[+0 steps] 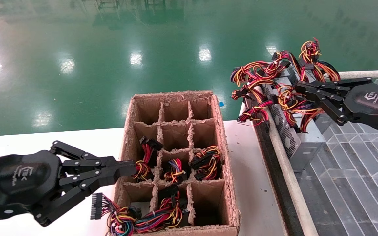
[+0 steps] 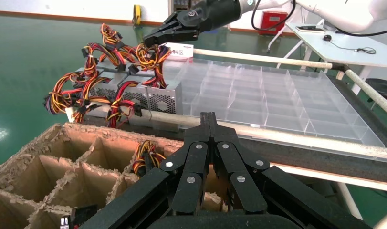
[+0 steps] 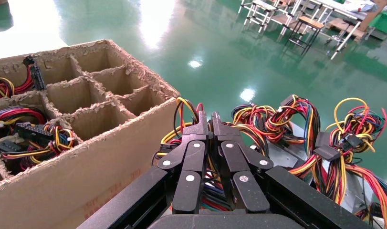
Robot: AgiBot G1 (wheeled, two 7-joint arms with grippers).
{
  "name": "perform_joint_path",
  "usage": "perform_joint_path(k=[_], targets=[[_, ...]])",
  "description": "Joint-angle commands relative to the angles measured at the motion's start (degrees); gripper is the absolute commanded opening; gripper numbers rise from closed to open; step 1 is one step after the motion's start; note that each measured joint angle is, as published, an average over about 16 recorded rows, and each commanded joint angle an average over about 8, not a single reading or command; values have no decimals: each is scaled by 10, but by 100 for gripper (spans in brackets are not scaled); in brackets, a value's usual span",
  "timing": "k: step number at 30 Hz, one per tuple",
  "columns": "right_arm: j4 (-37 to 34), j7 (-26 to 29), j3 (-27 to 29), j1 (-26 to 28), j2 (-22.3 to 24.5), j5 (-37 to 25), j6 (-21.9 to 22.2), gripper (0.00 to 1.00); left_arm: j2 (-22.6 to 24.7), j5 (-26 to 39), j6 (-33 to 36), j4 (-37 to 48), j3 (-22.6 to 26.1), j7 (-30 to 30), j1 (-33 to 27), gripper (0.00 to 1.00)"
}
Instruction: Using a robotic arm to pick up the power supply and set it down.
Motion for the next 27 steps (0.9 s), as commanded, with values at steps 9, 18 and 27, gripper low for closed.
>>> perform_joint_path(k=[9, 18, 27], targets=[[5, 9, -2, 15, -5, 5, -10, 100, 0, 0, 0, 0, 0, 0, 0, 0], [7, -13, 10, 12, -13, 47, -37, 100, 0, 0, 0, 0, 0, 0, 0, 0], [23, -8, -3, 3, -19, 69, -61, 100, 0, 0, 0, 0, 0, 0, 0, 0]])
